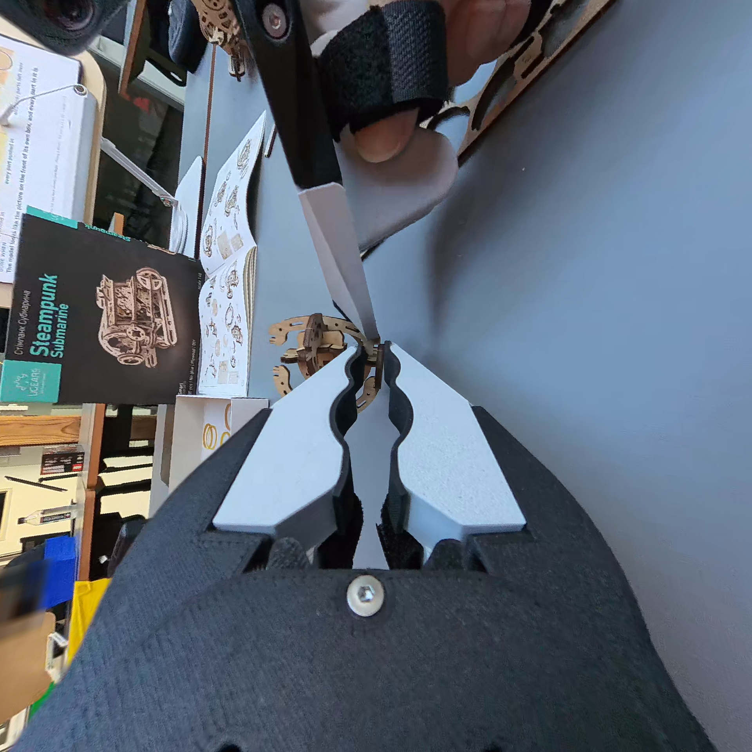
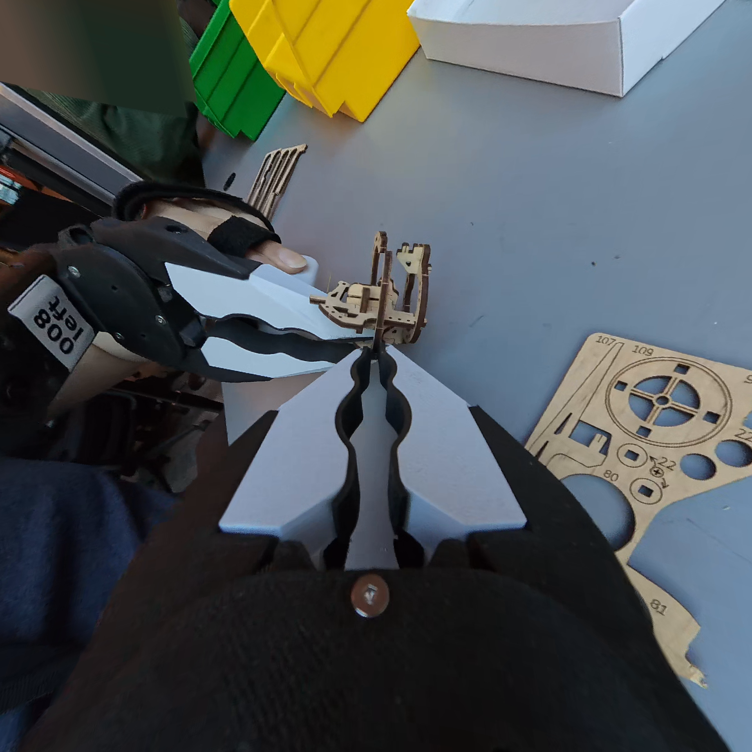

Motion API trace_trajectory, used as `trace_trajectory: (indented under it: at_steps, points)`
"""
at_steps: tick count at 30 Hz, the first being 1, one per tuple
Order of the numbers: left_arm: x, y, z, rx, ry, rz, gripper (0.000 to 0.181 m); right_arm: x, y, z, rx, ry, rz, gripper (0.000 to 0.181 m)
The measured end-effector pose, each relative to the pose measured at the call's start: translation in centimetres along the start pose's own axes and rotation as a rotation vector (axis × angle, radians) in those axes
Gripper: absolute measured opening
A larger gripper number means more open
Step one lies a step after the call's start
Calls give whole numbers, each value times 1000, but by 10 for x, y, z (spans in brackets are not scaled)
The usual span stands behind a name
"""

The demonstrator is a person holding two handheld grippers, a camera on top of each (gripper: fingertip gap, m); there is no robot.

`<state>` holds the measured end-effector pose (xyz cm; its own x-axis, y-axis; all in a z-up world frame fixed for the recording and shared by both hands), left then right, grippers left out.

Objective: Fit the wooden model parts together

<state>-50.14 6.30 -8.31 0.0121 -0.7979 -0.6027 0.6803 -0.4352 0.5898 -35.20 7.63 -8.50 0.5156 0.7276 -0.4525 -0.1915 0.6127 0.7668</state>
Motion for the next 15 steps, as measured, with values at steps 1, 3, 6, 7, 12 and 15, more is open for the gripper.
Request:
trace_trajectory:
  at_steps: [1, 3, 6, 7, 12, 15]
  points:
    - [-1, 1, 1, -1, 0, 3, 7, 1, 0, 1, 12, 13, -19, 2]
    - [-1, 2, 2, 0, -7, 8, 7, 2, -1, 2, 22, 38, -48, 2]
    - [-1, 3, 3, 15, -16, 14, 7, 4, -2, 4, 28, 75, -99, 2]
    - [-1, 3, 3, 24, -16, 10, 8, 4, -2, 4, 27, 89, -122, 2]
    - [1, 2, 5, 44, -54, -7, 8, 5, -2, 3, -19, 125, -168, 2]
    - [3, 1, 5, 58, -54, -38, 8, 6, -2, 3, -54, 143, -193, 2]
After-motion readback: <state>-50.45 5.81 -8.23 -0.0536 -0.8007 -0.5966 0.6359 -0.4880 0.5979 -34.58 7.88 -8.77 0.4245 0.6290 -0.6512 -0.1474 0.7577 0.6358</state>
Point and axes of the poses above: each gripper's, where its closed fingertips meet, z back along the fingers, y out of its top, x = y × z across the jaws, the point moved 10 cm from there along z, back along the fingers, and after that the axes turned 12 degrees about z, right-handed, at the moved point
